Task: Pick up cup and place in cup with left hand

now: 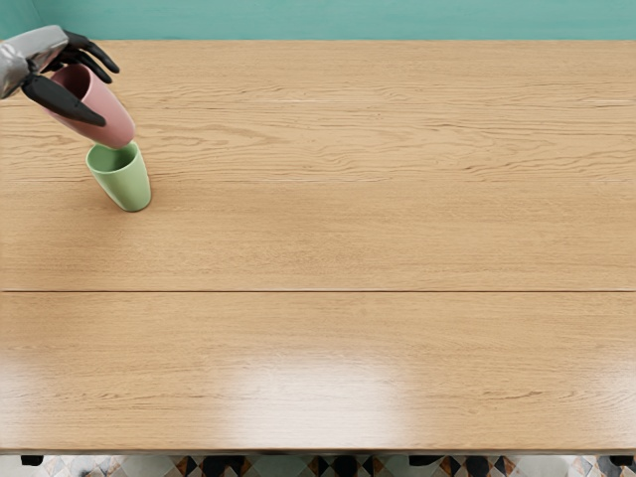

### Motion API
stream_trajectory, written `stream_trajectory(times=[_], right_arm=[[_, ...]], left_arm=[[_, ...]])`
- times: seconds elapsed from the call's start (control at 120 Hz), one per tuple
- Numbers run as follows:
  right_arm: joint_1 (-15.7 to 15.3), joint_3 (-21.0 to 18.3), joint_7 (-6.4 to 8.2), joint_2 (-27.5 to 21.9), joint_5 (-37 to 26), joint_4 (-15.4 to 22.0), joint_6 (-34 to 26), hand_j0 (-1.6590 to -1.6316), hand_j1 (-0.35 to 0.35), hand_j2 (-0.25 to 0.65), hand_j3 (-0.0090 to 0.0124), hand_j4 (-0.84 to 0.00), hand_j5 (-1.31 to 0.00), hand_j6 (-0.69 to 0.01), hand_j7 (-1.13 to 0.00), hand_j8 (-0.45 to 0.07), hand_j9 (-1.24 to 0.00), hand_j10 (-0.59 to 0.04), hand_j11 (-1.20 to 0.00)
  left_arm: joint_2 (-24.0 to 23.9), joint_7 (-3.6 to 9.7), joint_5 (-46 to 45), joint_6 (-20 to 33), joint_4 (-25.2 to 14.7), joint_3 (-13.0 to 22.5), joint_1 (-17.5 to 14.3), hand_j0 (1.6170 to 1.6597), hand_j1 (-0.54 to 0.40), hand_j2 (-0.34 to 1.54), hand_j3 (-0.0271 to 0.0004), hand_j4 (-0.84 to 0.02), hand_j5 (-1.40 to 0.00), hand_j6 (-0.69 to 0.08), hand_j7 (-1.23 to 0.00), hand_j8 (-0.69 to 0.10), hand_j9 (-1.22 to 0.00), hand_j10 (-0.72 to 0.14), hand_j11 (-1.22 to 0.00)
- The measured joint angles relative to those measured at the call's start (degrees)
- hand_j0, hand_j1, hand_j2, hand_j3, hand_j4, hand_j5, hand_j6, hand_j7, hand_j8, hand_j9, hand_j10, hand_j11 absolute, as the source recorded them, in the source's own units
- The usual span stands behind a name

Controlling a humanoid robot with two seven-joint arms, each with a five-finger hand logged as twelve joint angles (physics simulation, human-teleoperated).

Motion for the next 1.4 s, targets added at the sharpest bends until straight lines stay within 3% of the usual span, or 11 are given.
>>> stream_trajectory(times=[0.242,0.508,1.033,1.4], right_arm=[[0.00,0.01,-0.01,0.00,0.00,0.00,0.00,-1.6581,-0.333,-0.003,0.0000,-0.013,-0.02,-0.013,-0.02,-0.013,-0.02,-0.013,-0.02],[0.00,0.00,-0.01,0.00,0.00,0.00,0.00,-1.6581,-0.333,-0.003,0.0000,-0.013,-0.02,-0.013,-0.02,-0.013,-0.02,-0.013,-0.02],[0.00,0.00,-0.01,0.00,0.00,0.00,0.00,-1.6581,-0.333,-0.003,0.0000,-0.013,-0.02,-0.013,-0.02,-0.013,-0.02,-0.013,-0.02],[0.00,0.01,0.00,0.00,0.00,0.00,0.00,-1.6581,-0.333,-0.003,0.0000,-0.013,-0.02,-0.013,-0.02,-0.013,-0.02,-0.013,-0.02]], left_arm=[[-3.52,-0.76,-0.03,1.13,3.40,0.24,2.07,1.6502,-0.160,0.06,0.0000,-0.497,-0.72,-0.494,-0.71,-0.298,-0.71,-0.245,-0.71],[-3.55,-1.67,-0.02,1.71,4.94,0.43,3.08,1.6496,-0.175,0.08,0.0000,-0.493,-0.72,-0.496,-0.71,-0.289,-0.72,-0.232,-0.72],[-2.44,-1.74,-0.40,1.09,3.91,0.41,3.20,1.6501,-0.162,0.10,0.0000,-0.480,-0.70,-0.514,-0.70,-0.309,-0.69,-0.251,-0.69],[-1.12,-1.78,-0.78,1.14,2.85,0.40,3.55,1.6524,-0.128,0.07,0.0000,-0.472,-0.65,-0.479,-0.65,-0.352,-0.65,-0.290,-0.66]])
